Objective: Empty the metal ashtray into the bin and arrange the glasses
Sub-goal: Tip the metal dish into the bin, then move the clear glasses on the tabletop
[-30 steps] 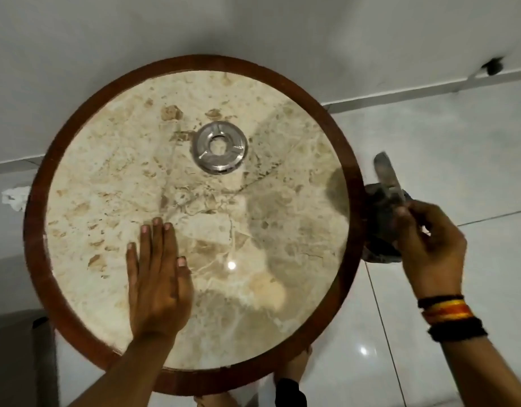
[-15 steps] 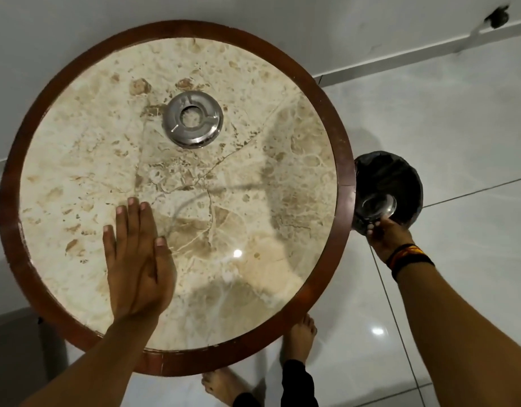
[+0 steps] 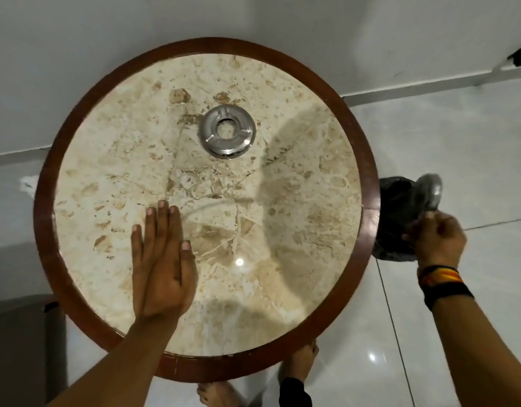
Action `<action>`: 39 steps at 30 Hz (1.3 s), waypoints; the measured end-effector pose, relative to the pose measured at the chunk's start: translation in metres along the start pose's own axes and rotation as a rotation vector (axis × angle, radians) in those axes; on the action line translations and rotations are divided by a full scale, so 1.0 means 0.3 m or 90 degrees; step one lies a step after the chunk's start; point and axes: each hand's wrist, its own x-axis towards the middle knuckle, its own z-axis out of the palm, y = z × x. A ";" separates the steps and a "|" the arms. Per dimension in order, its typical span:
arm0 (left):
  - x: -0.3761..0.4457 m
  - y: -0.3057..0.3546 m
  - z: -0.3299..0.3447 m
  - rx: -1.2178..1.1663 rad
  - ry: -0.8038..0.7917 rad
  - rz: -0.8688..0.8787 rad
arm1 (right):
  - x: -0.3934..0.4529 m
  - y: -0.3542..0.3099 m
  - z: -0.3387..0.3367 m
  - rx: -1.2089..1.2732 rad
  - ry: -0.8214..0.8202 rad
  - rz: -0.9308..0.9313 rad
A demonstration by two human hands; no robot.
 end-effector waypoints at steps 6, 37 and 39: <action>0.006 -0.016 0.003 0.022 -0.014 0.002 | -0.416 -0.309 0.081 -0.220 -0.130 -0.529; 0.007 -0.030 -0.022 -0.072 -0.006 0.030 | -0.548 -0.720 0.931 -0.818 -0.442 -0.432; 0.008 -0.026 -0.025 -0.086 0.003 0.032 | -0.543 -0.727 0.945 -0.834 -0.443 -0.401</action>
